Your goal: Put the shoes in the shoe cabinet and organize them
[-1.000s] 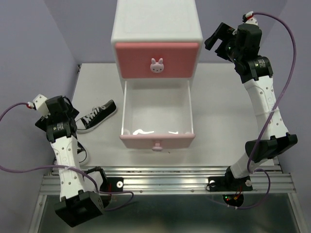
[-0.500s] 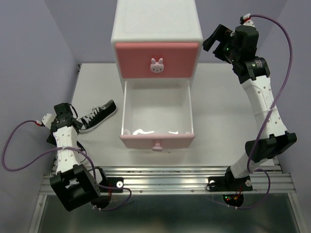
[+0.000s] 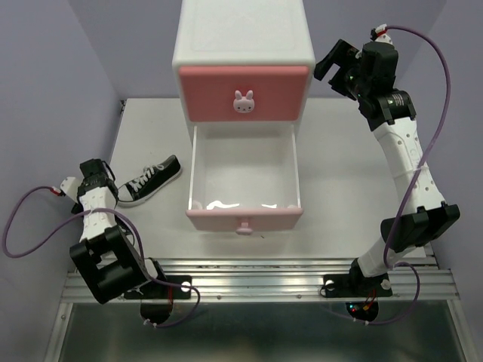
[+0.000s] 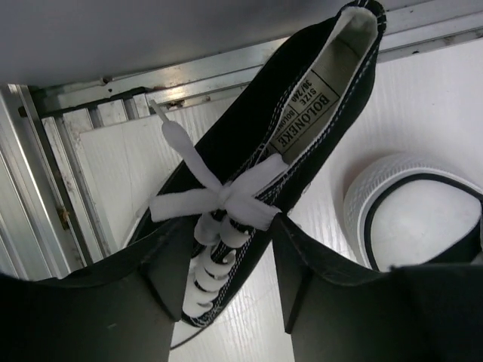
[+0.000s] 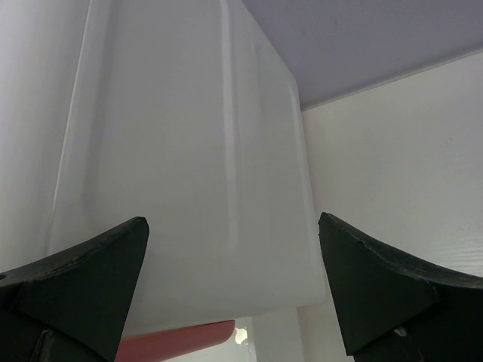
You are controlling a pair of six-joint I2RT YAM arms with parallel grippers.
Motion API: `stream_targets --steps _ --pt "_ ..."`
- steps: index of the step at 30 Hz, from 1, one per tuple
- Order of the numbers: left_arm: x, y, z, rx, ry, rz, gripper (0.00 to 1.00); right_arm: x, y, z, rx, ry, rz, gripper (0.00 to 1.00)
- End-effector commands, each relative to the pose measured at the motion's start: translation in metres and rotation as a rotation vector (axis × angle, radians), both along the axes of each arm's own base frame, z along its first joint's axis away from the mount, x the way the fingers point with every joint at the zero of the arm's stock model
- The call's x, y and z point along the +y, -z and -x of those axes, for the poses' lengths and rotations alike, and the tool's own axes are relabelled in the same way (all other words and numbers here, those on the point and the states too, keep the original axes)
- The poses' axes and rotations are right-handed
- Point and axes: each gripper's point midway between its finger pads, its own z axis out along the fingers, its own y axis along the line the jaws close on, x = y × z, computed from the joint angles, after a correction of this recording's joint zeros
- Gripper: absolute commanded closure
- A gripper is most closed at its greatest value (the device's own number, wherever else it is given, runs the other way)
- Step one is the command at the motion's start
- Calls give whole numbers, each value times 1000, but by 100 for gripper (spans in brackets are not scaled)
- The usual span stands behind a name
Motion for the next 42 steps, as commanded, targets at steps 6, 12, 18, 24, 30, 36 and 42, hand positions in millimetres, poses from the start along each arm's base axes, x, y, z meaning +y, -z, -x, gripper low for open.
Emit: stream_targets --steps 6,12,18,24,30,36,42 --pt "19 15 -8 65 4 -36 48 -5 -34 10 -100 22 -24 0" --pt "15 22 -15 72 32 5 100 -8 -40 14 -116 34 -23 0" --pt "-7 -61 -45 -233 179 -3 100 -6 -34 17 -106 33 -58 0" --pt "-69 -190 -67 -720 471 -19 100 -7 -33 22 -116 36 -69 0" --pt "-123 -301 -59 -1020 626 -42 100 -8 -28 26 -113 30 -62 0" --pt "-172 -359 -81 -1185 758 27 100 -8 -21 28 -109 34 -70 0" --pt "-258 -372 -104 -1188 886 100 100 -11 -20 31 -111 45 -55 0"
